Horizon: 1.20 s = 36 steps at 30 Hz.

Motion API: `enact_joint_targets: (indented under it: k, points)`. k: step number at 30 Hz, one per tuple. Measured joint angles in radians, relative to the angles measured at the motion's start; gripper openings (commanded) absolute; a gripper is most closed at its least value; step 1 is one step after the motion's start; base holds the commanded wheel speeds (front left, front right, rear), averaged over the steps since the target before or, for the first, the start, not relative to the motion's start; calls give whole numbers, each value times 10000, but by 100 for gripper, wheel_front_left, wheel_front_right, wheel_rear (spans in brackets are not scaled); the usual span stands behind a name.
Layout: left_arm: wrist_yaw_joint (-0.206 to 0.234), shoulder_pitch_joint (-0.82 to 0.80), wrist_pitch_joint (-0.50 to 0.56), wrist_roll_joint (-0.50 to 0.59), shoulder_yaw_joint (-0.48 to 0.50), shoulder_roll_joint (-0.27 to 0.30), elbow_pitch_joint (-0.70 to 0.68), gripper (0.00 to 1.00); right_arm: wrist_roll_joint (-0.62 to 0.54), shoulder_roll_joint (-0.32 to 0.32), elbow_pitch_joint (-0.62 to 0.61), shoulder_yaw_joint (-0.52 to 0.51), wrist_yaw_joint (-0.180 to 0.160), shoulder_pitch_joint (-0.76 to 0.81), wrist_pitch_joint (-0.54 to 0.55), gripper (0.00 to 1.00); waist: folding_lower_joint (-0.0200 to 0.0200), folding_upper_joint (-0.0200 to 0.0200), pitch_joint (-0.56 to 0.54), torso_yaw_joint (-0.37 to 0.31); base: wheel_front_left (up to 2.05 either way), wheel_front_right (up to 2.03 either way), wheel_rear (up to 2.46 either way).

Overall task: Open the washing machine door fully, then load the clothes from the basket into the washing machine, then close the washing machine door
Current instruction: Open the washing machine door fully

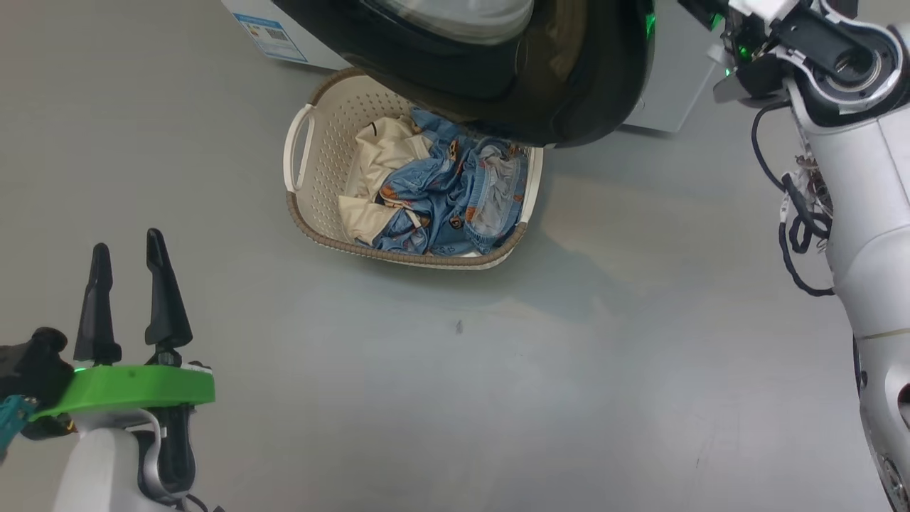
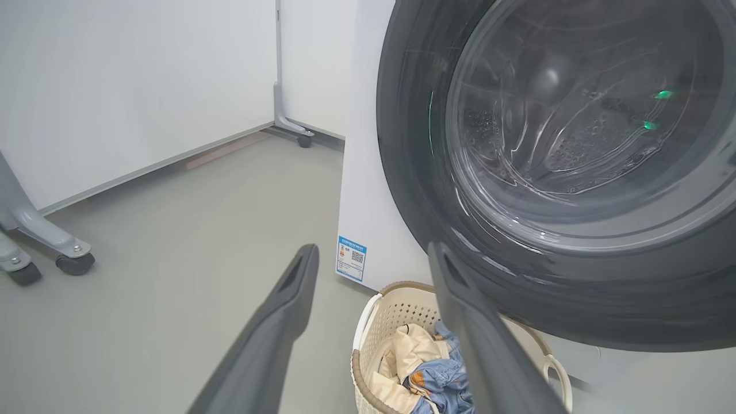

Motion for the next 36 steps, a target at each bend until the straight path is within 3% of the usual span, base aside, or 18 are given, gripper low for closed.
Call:
enact_joint_targets:
  k: [18, 36]
  points:
    - [0, 821, 0, 6, 6, 50, 405, 100, 656, 73, -802, 276, 0, 2007, 336, 0, 0, 0, -1491, 631, 0, 0, 0]
    - [0, 1386, 0, 113, -284, 343, 614, 100, 1344, 393, -1390, 207, 0, 3903, 378, 0, 0, 0, -2630, 1923, 0, 0, 0]
